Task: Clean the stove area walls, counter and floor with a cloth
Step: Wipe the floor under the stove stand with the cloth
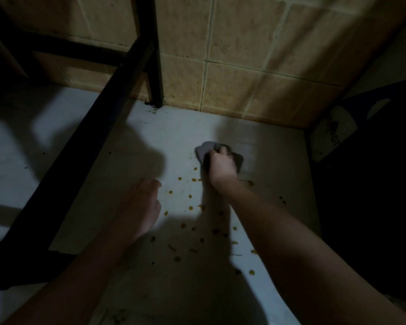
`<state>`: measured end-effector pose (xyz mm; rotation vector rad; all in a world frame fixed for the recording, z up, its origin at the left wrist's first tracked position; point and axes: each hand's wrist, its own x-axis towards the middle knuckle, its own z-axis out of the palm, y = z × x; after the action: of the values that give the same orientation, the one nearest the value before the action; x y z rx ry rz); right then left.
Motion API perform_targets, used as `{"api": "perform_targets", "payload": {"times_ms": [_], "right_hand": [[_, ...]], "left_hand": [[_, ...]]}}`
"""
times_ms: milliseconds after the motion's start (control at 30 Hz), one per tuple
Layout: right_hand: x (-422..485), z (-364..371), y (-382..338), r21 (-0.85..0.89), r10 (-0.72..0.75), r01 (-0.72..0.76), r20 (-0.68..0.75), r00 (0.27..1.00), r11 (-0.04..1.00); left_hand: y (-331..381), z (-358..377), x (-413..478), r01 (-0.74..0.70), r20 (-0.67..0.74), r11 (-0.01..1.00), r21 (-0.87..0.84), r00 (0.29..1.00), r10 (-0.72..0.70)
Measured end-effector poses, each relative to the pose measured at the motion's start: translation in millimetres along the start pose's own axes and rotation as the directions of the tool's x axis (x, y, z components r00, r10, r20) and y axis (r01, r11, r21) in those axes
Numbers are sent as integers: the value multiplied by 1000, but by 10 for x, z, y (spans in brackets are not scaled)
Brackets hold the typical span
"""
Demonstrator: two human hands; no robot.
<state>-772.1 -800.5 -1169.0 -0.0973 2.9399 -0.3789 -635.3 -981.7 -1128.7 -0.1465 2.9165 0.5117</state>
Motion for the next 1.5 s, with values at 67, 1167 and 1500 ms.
{"api": "perform_targets", "payload": {"times_ms": [67, 1167, 1500], "right_hand": [[-79, 48, -215, 1, -127, 127, 37, 991, 992], [-1270, -47, 1230, 73, 266, -261, -74, 961, 963], [-1408, 77, 414, 67, -5, 4, 18, 1000, 998]], "left_hand": [[-33, 8, -9, -6, 20, 1000, 11, 1000, 6], [138, -123, -233, -56, 64, 990, 131, 997, 48], [121, -99, -250, -155, -1, 983, 99, 988, 156]]}}
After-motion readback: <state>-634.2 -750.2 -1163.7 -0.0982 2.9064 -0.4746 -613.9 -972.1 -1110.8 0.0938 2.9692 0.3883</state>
